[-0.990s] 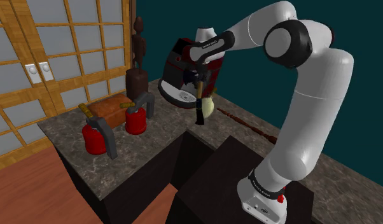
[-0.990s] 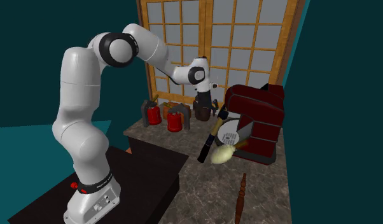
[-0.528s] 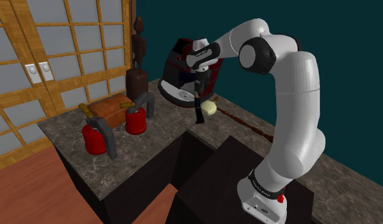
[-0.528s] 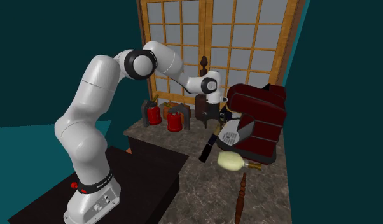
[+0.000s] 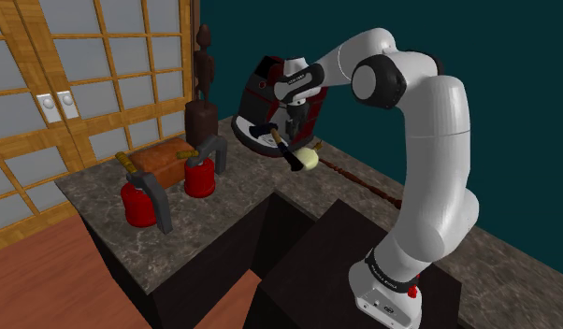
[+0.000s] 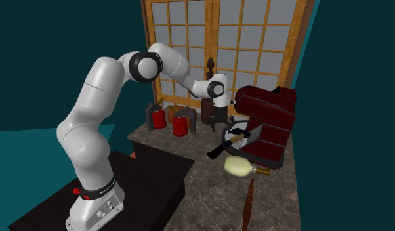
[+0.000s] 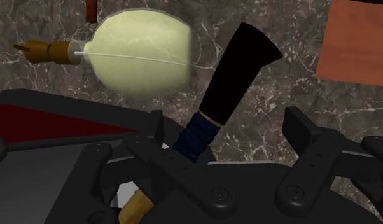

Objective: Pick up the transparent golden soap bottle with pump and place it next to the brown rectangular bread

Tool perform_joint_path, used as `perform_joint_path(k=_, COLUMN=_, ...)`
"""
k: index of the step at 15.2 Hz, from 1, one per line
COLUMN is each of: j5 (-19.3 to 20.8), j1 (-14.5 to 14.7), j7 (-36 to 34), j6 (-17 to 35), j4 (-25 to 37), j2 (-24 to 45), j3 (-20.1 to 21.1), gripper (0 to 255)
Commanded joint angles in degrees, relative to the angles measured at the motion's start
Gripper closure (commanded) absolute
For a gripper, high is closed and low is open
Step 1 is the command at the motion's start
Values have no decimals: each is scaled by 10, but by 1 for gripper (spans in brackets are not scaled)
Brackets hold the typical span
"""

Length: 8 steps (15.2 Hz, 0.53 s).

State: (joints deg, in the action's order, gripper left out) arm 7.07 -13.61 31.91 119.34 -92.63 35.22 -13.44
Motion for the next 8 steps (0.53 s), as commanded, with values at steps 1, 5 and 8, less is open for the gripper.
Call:
perform_joint_path(k=1, j5=1, j1=-9, j7=-3, j6=6, j4=-7, j2=40, j3=-4, gripper=0)
perform_joint_path(k=5, j5=4, j1=-12, j7=-5, j6=5, j4=-7, j2=40, j3=0, gripper=0)
perform_joint_path(k=8, j5=5, j1=-19, j7=3, j6=1, j4=-6, j2=35, j3=0, gripper=255)
